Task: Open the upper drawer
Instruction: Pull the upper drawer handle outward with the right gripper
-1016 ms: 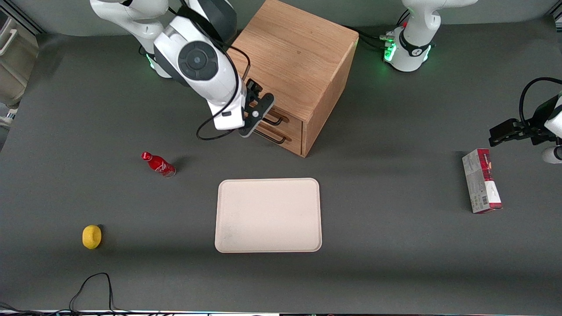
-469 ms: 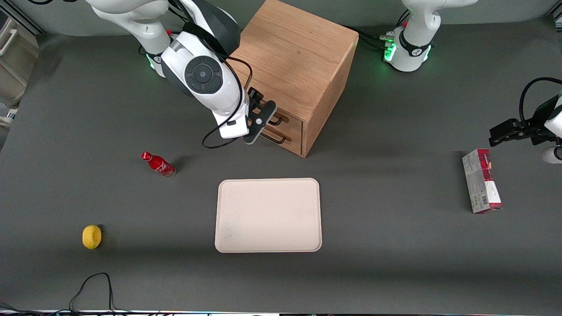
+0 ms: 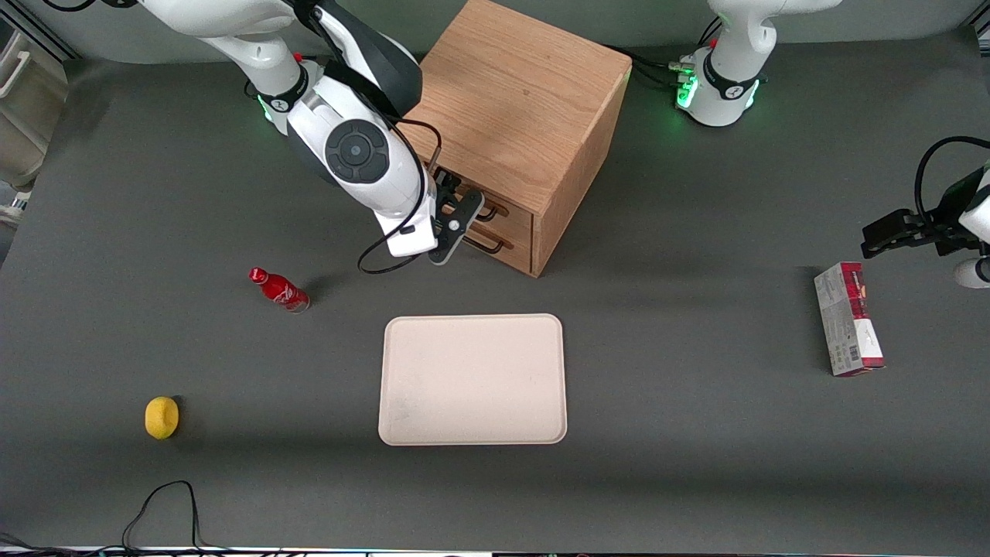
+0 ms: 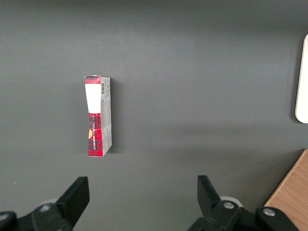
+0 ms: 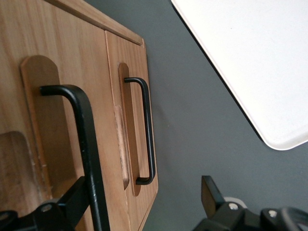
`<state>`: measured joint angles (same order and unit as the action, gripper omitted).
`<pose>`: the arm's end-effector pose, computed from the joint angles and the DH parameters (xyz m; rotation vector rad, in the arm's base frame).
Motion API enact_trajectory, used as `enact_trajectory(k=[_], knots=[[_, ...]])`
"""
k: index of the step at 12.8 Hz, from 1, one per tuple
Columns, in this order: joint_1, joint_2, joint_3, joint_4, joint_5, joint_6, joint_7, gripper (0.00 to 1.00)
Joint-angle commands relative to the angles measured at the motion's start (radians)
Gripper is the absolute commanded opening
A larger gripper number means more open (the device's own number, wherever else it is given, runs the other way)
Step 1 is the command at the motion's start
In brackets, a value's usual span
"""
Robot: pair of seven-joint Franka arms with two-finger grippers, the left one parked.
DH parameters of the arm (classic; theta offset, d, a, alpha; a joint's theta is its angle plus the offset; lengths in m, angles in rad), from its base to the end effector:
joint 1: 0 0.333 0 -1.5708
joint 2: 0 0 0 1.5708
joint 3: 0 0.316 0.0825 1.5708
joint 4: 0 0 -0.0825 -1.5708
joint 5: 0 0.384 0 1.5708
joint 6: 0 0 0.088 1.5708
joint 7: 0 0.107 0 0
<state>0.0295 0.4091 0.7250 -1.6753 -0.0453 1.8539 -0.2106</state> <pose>0.4948 0.3958 0.4060 -2.6149 -1.3552 0.2719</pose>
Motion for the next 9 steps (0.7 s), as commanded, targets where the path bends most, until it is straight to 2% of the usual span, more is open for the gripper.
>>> enact_trajectory(k=[1, 4, 9], knots=[[-0.007, 0.025, -0.001, -0.006, -0.014, 0.040, -0.029, 1.00], [-0.013, 0.031, -0.010, 0.003, -0.014, 0.047, -0.067, 1.00], [-0.013, 0.043, -0.093, 0.058, -0.013, 0.044, -0.168, 1.00]])
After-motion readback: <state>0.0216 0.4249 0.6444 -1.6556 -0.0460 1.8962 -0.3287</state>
